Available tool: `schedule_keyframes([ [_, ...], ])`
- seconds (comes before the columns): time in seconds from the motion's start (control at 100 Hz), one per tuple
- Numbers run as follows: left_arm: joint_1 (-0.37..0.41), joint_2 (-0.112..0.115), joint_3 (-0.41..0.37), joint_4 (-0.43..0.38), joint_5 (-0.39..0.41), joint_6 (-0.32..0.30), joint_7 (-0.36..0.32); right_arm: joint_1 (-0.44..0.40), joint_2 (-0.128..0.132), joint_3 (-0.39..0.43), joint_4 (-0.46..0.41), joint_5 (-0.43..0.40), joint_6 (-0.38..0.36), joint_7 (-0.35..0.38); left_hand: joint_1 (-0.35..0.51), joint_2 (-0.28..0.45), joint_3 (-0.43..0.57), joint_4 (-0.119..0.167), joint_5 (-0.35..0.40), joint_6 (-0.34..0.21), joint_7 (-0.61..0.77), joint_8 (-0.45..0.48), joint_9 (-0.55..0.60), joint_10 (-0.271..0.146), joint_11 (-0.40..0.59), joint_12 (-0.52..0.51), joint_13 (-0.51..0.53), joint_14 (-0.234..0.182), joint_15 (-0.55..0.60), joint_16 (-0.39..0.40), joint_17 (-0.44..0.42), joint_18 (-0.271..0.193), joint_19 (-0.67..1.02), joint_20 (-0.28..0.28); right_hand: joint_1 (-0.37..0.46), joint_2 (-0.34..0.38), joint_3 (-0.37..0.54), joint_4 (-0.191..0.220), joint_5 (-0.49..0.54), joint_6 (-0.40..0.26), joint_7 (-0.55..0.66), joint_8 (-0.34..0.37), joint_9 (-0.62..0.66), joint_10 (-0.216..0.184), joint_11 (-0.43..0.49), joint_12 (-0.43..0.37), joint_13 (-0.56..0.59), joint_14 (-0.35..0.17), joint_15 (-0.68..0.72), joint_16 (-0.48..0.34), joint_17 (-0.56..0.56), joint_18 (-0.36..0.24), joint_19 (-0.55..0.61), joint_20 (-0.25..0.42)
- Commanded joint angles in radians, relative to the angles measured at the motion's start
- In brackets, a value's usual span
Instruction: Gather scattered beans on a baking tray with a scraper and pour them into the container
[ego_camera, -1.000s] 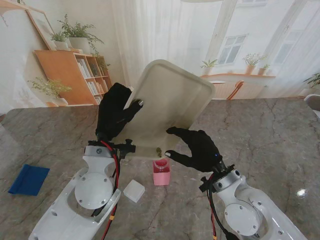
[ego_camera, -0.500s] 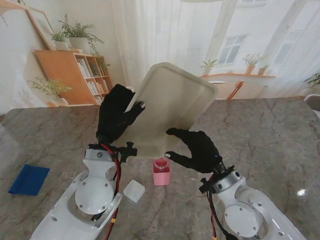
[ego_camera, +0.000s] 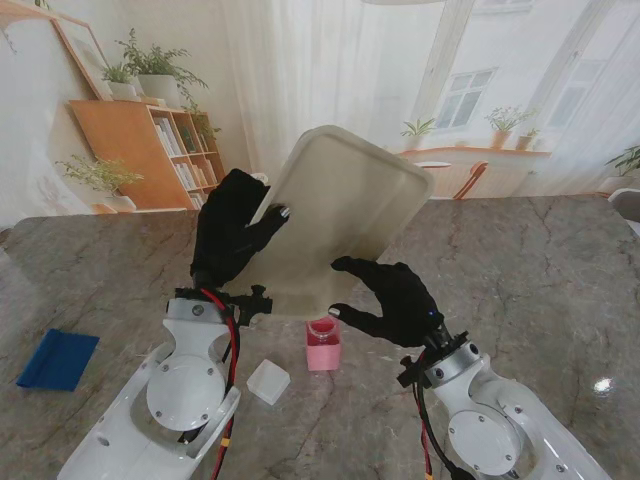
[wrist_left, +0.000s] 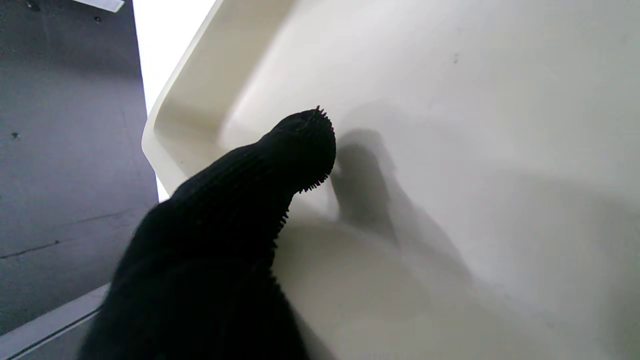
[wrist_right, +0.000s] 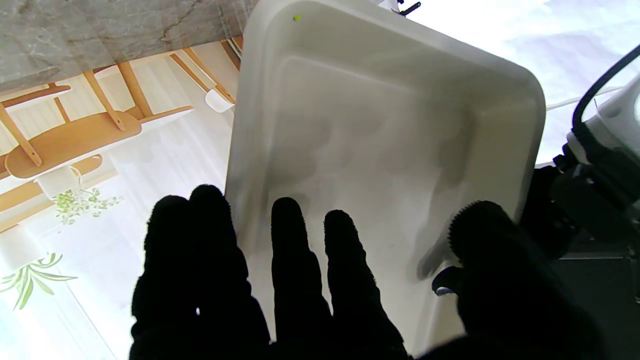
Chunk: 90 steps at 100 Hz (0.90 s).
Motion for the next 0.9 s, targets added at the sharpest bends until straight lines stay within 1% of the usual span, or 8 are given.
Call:
schedule_keyframes([
  [0.0,-0.003,-0.006,0.012,-0.01,-0.005,0.007,-0.009,0.005,-0.006,-0.005,-0.008,0.001,-0.003,0.015,0.09,0.116,0.067,0.113,0.001,0.047,0.029,0.014,0.059,-0.086,0.041,0.015,0.105,-0.13,0.137,0.018,0.172,-0.252,0.389,0.05,-0.014,0.015,0.006,0.026,0.013,-0.021,0.009,0.003,0.003,-0.017,0.011,0.009,-0.035,-0.19,-0.063,-0.002,-0.004,-0.032,-0.005,0.015],
  [0.16,-0.031,-0.008,0.003,-0.004,-0.002,0.049,-0.011,0.011,-0.007,-0.009,-0.006,0.004,0.001,0.015,0.09,0.118,0.066,0.113,0.0,0.047,0.029,0.014,0.057,-0.09,0.041,0.016,0.102,-0.132,0.137,0.017,0.171,-0.257,0.387,0.048,-0.014,0.015,0.006,0.026,0.013,-0.019,0.009,0.003,0.003,-0.017,0.011,0.009,-0.035,-0.19,-0.063,-0.002,-0.005,-0.032,-0.006,0.015],
  [0.45,-0.103,-0.015,-0.026,0.04,-0.056,0.145,-0.027,0.027,-0.011,-0.025,0.004,0.014,0.025,0.0,0.089,0.123,0.062,0.113,-0.004,0.043,0.028,0.014,0.052,-0.094,0.041,0.017,0.1,-0.139,0.135,0.017,0.17,-0.266,0.382,0.047,-0.014,0.015,0.006,0.026,0.013,-0.02,0.009,0.003,0.002,-0.017,0.011,0.009,-0.036,-0.19,-0.064,-0.002,-0.006,-0.034,-0.007,0.014],
  [0.68,-0.172,-0.027,-0.051,0.098,-0.14,0.233,-0.04,0.059,-0.017,-0.053,0.023,0.034,0.058,-0.008,0.091,0.123,0.059,0.113,-0.006,0.043,0.027,0.014,0.051,-0.094,0.042,0.017,0.098,-0.139,0.135,0.017,0.169,-0.267,0.381,0.047,-0.013,0.015,0.006,0.026,0.013,-0.02,0.01,0.003,0.001,-0.016,0.011,0.009,-0.039,-0.19,-0.066,-0.003,-0.007,-0.032,-0.008,0.014],
  [0.89,-0.236,-0.042,-0.071,0.166,-0.235,0.313,-0.044,0.09,-0.023,-0.078,0.036,0.053,0.092,-0.016,0.092,0.123,0.058,0.113,-0.006,0.043,0.027,0.014,0.049,-0.091,0.042,0.016,0.098,-0.138,0.135,0.018,0.17,-0.266,0.38,0.048,-0.013,0.016,0.006,0.026,0.01,-0.023,0.009,0.003,0.0,-0.016,0.01,0.009,-0.04,-0.189,-0.066,-0.003,-0.007,-0.034,-0.008,0.014],
])
